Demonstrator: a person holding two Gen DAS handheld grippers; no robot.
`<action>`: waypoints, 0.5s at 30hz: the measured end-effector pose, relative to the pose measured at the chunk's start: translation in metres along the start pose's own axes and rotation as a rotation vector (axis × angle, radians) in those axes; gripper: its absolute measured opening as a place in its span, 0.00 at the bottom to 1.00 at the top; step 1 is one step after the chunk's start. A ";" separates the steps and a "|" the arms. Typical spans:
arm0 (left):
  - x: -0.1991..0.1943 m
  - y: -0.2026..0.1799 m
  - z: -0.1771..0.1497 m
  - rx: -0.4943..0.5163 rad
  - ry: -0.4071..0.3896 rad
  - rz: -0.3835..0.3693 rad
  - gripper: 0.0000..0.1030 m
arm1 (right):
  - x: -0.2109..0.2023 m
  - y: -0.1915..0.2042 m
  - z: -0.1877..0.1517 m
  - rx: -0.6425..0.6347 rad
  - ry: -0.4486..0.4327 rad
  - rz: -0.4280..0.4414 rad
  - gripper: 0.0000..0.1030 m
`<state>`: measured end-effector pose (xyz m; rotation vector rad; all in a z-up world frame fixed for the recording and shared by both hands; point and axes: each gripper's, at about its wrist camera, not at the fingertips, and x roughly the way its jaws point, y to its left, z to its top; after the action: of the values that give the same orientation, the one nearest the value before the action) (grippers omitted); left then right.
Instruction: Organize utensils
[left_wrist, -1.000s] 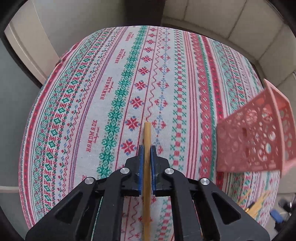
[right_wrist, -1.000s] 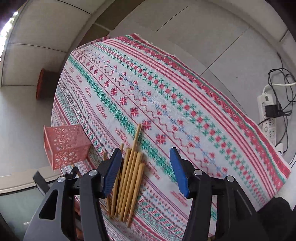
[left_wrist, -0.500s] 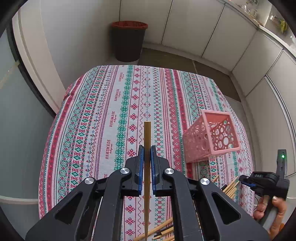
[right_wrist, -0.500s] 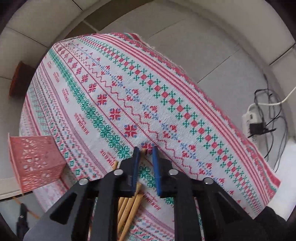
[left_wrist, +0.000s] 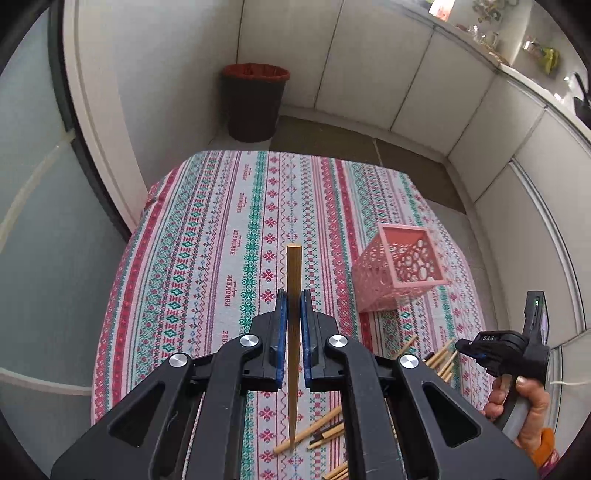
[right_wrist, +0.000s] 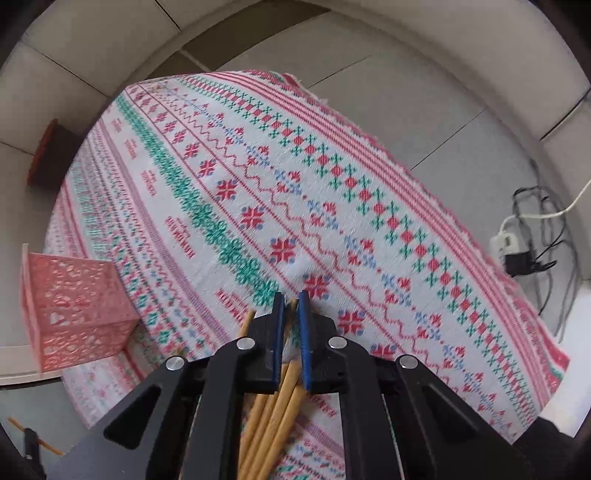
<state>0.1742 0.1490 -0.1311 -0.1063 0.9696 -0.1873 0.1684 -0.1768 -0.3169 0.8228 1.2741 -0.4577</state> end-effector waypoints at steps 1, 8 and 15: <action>-0.009 0.000 -0.002 0.007 -0.015 -0.012 0.06 | -0.009 -0.002 -0.003 -0.015 -0.003 0.034 0.07; -0.076 -0.007 -0.017 0.040 -0.135 -0.041 0.06 | -0.095 -0.004 -0.034 -0.201 -0.060 0.218 0.06; -0.130 -0.023 -0.022 0.055 -0.264 -0.050 0.06 | -0.183 0.000 -0.060 -0.362 -0.166 0.317 0.05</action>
<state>0.0814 0.1530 -0.0343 -0.1018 0.6986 -0.2396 0.0820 -0.1560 -0.1463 0.6481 1.0096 -0.0357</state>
